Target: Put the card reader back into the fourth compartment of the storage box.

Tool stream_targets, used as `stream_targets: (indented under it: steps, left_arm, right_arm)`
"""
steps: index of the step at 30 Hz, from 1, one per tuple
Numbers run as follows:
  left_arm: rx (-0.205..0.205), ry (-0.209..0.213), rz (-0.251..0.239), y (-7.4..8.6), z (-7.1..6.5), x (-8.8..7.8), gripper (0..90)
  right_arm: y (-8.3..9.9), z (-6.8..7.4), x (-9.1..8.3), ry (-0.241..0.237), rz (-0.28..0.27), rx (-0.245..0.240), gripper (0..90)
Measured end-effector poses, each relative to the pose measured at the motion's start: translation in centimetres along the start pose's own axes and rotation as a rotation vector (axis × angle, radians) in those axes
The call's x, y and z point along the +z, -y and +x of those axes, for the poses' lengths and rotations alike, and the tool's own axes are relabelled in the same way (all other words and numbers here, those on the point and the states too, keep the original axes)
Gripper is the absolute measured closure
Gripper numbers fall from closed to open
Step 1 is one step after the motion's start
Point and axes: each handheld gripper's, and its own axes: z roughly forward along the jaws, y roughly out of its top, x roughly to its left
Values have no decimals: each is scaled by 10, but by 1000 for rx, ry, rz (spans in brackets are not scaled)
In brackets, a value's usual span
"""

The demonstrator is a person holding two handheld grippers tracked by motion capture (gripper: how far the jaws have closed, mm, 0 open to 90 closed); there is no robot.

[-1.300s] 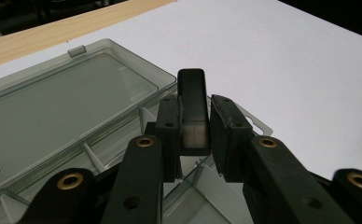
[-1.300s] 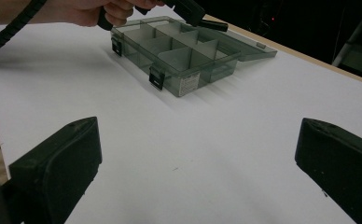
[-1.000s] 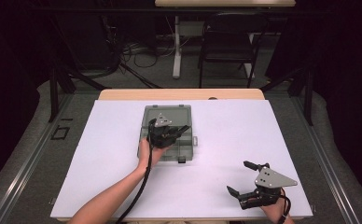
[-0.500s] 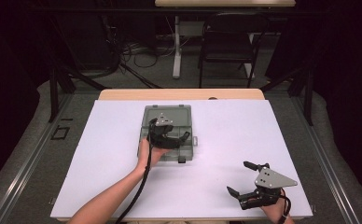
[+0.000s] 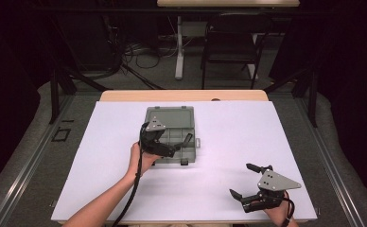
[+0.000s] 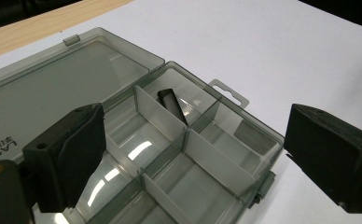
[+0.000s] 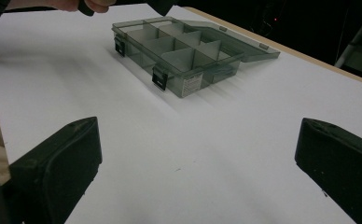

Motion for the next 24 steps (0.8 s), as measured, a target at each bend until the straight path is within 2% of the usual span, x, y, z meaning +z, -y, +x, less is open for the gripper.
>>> stream_targets:
  steps: [6,13,16,24]
  left_arm:
    - [0,6,5,5,-4,-11,0]
    - [-3,10,-1,12,-5,-27,0]
    - [-24,23,-2,16,-4,-33,0]
    - [-24,10,-5,27,-5,-44,0]
  right_arm:
    - [0,0,-1,-1,-4,-1,2]
    - [0,0,-1,-1,-5,-2,2]
    - [0,0,0,-2,-3,-2,2]
    - [0,0,-1,-3,-5,-4,2]
